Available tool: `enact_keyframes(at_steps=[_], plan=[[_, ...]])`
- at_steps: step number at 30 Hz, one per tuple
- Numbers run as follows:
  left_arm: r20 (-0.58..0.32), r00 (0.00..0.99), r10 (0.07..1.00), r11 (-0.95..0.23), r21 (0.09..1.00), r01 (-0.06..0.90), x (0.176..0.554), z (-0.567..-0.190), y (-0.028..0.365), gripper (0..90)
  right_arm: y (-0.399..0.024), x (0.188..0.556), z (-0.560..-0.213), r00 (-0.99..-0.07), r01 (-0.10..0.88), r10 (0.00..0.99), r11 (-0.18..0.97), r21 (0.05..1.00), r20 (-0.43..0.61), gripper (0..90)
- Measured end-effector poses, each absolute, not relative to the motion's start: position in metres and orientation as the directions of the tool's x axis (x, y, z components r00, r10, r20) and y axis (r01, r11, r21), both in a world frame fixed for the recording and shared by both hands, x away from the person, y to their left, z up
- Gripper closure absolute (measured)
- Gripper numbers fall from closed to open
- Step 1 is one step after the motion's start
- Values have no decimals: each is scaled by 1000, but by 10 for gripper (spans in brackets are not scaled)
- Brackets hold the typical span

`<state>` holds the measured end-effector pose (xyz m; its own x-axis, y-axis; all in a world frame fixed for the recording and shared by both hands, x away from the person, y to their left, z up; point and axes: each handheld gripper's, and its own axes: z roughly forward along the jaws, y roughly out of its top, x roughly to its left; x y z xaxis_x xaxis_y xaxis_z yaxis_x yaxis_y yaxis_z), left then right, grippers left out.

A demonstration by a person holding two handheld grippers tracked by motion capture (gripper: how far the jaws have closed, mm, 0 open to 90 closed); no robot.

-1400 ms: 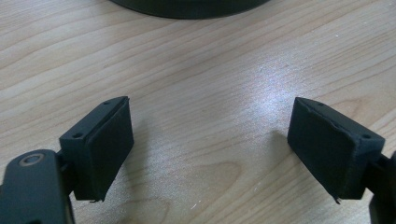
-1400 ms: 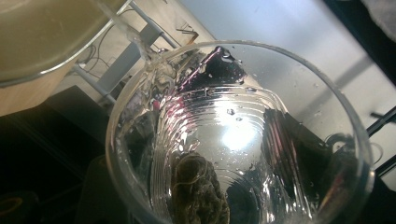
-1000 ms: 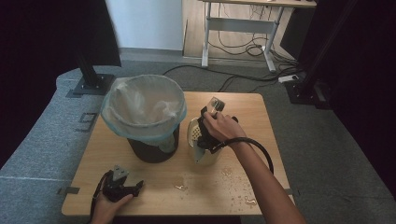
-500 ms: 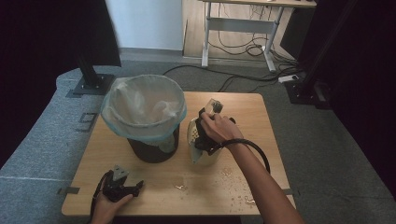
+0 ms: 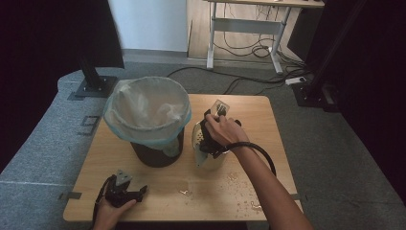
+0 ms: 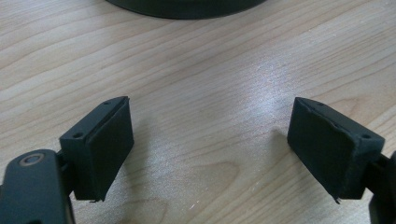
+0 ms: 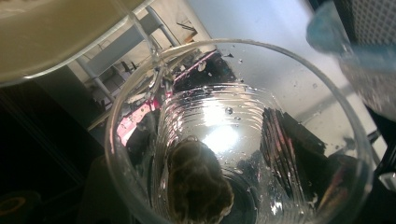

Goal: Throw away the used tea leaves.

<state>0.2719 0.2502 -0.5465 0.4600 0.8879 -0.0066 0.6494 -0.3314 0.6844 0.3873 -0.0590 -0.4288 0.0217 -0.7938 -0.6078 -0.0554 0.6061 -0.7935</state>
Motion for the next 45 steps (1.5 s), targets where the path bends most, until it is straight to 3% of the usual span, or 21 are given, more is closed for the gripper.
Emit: enact_keyframes(at_steps=[6, 9, 12, 15, 21, 24, 25, 26, 27, 31, 32, 33, 35, 38, 41, 45], plan=[[-8, 461, 888, -331, 685, 649, 272, -547, 250, 138, -59, 386, -419, 57, -22, -798, 599, -800, -600, 424], [-7, 460, 888, -331, 685, 649, 272, -547, 249, 139, -56, 383, -431, 58, -60, -840, 536, -842, -539, 424], [-7, 462, 887, -331, 687, 647, 272, -547, 249, 141, -55, 390, -422, 31, -29, -790, 611, -791, -612, 424], [-7, 466, 885, -335, 685, 647, 272, -547, 249, 139, -56, 387, -423, 22, -47, -801, 597, -801, -598, 424], [-5, 466, 885, -336, 685, 646, 272, -547, 249, 140, -57, 387, -410, -40, -83, -631, 775, -626, -775, 422], [-6, 465, 885, -335, 686, 646, 272, -547, 249, 140, -60, 386, -403, -104, -107, -471, 881, -461, -876, 420], [-6, 466, 885, -335, 685, 647, 272, -547, 249, 139, -63, 386, -399, -131, -106, -373, 926, -361, -919, 419], [-6, 465, 885, -335, 685, 647, 272, -547, 249, 140, -67, 387, -392, -185, -103, -210, 976, -194, -960, 417], [-6, 465, 885, -335, 685, 646, 272, -547, 249, 140, -67, 387, -392, -185, -103, -210, 976, -194, -960, 417], [-6, 465, 885, -335, 685, 647, 272, -547, 249, 140, -78, 389, -378, -311, -84, 121, 984, 154, -943, 413], [-7, 465, 885, -335, 685, 647, 272, -547, 249, 140, -85, 389, -373, -377, -64, 286, 941, 333, -881, 412], [-6, 465, 885, -335, 685, 647, 272, -547, 249, 140, -85, 389, -373, -377, -64, 286, 941, 333, -881, 412], [-7, 466, 885, -335, 686, 646, 272, -547, 249, 139, -92, 390, -370, -441, -30, 419, 877, 480, -794, 412], [-8, 466, 885, -334, 686, 646, 272, -547, 249, 140, -105, 392, -367, -537, 59, 614, 712, 700, -579, 412], [-7, 466, 885, -334, 686, 646, 272, -547, 249, 140, -115, 396, -366, -584, 133, 714, 553, 823, -385, 414], [-7, 466, 885, -334, 687, 646, 272, -547, 249, 140, -124, 400, -365, -609, 198, 761, 416, 888, -221, 414]])
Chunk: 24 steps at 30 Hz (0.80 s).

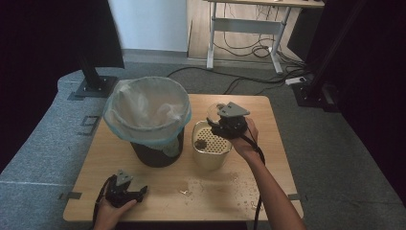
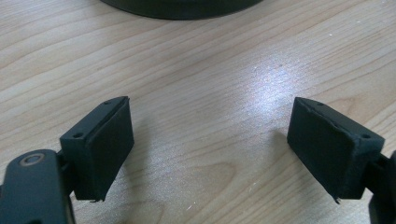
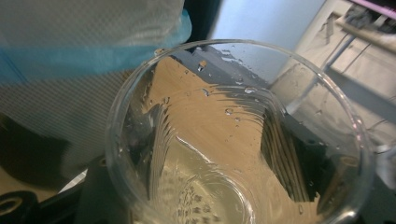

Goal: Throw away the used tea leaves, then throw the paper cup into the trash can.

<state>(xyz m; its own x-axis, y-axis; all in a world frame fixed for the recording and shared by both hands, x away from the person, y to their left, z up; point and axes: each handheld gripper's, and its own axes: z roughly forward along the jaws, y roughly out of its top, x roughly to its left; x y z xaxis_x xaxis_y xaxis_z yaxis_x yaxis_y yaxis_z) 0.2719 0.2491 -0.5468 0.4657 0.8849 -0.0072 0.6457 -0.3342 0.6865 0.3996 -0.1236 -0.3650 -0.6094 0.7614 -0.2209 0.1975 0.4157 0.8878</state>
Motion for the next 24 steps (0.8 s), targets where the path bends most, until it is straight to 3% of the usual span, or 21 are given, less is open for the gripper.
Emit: enact_keyframes(at_steps=[5, 16, 24], plan=[[-7, 466, 885, -334, 687, 646, 272, -547, 249, 140, -129, 399, -360, -613, 219, 780, 318, 923, -124, 414], [-7, 466, 885, -334, 687, 645, 272, -547, 249, 140, -120, 387, -322, -615, 125, 782, 225, 966, -102, 414], [-9, 466, 885, -333, 687, 646, 272, -547, 249, 140, -85, 380, -277, -659, 56, 748, 154, 986, -80, 412]])
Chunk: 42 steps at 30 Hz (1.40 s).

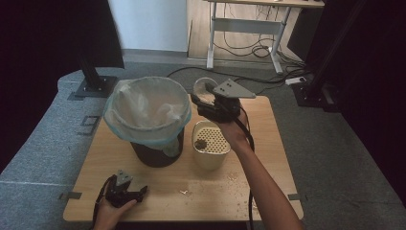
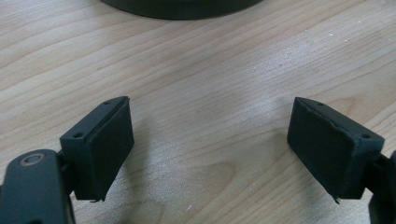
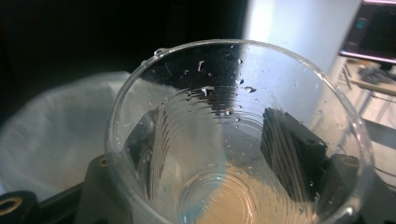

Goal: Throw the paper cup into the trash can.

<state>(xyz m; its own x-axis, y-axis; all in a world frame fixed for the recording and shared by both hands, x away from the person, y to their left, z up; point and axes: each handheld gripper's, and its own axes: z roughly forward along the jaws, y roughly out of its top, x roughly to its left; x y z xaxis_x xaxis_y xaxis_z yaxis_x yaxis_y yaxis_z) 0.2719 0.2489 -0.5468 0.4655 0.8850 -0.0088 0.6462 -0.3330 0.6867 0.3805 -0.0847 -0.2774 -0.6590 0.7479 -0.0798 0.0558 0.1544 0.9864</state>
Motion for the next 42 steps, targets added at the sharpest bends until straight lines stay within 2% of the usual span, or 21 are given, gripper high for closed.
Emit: enact_keyframes(at_steps=[10, 14, 17, 20, 29, 36, 42], plan=[[-8, 467, 884, -335, 686, 646, 272, -547, 249, 140, -2, 398, -251, -740, 41, 666, 191, 981, -99, 388], [-8, 467, 884, -335, 686, 646, 272, -547, 249, 140, 28, 412, -253, -760, 82, 645, 218, 973, -81, 305], [-9, 470, 883, -337, 686, 645, 272, -547, 249, 140, 48, 423, -259, -767, 147, 640, 253, 956, -52, 167], [-9, 473, 881, -339, 685, 645, 272, -547, 249, 140, 50, 425, -263, -765, 164, 642, 274, 948, -54, 139], [-8, 474, 881, -340, 686, 644, 272, -547, 249, 140, 23, 418, -269, -743, 162, 664, 300, 940, -84, 142], [-8, 474, 880, -340, 686, 644, 272, -547, 249, 140, -20, 403, -274, -734, 132, 676, 237, 962, -66, 191], [-8, 475, 880, -340, 686, 643, 272, -547, 249, 140, -65, 382, -296, -726, 113, 686, 199, 973, -56, 217]])
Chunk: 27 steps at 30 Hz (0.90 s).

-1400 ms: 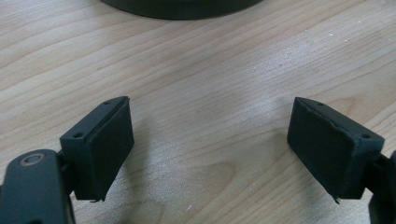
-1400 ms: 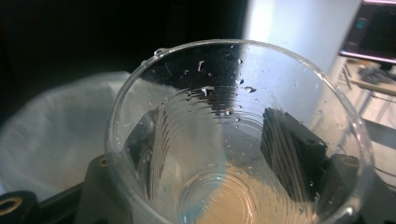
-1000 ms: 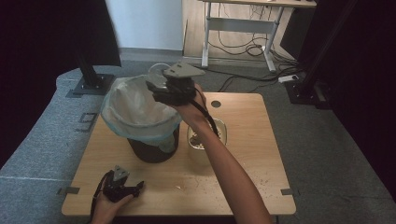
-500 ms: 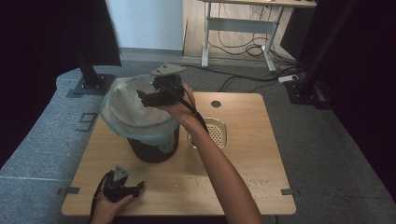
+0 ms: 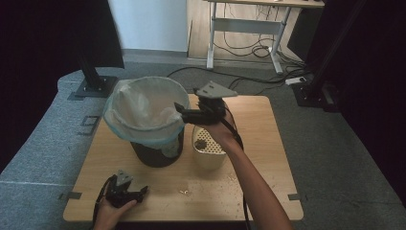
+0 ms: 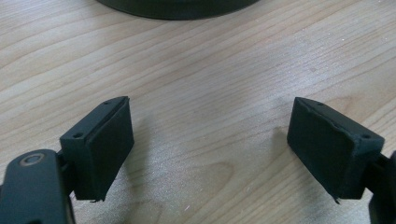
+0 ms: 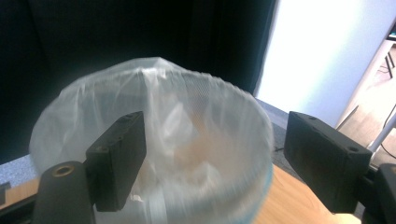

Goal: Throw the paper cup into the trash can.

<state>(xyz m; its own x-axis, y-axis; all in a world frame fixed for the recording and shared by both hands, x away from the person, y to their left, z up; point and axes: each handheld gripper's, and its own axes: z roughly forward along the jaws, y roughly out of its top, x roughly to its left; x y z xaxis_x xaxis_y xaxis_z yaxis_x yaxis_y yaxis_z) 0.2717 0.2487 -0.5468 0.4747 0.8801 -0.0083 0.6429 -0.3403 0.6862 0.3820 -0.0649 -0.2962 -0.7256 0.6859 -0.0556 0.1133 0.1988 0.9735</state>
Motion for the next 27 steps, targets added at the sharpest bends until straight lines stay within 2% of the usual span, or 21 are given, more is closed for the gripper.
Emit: enact_keyframes(at_steps=[4, 7, 15, 23, 27], plan=[[-6, 475, 880, -342, 686, 642, 272, -547, 249, 140, -98, 365, -319, -738, 123, 675, 167, 978, -23, 227], [-6, 475, 880, -342, 686, 642, 272, -547, 249, 140, -130, 348, -349, -729, 142, 684, 153, 978, -2, 228], [-6, 475, 880, -342, 686, 643, 272, -547, 249, 140, -192, 314, -423, -651, 204, 759, 156, 967, 15, 241], [-7, 474, 880, -341, 686, 643, 272, -547, 249, 140, -221, 302, -491, -582, 323, 809, 144, 935, 77, 257], [-7, 475, 880, -341, 686, 643, 272, -547, 249, 140, -226, 308, -512, -556, 372, 829, 192, 908, 53, 262]])
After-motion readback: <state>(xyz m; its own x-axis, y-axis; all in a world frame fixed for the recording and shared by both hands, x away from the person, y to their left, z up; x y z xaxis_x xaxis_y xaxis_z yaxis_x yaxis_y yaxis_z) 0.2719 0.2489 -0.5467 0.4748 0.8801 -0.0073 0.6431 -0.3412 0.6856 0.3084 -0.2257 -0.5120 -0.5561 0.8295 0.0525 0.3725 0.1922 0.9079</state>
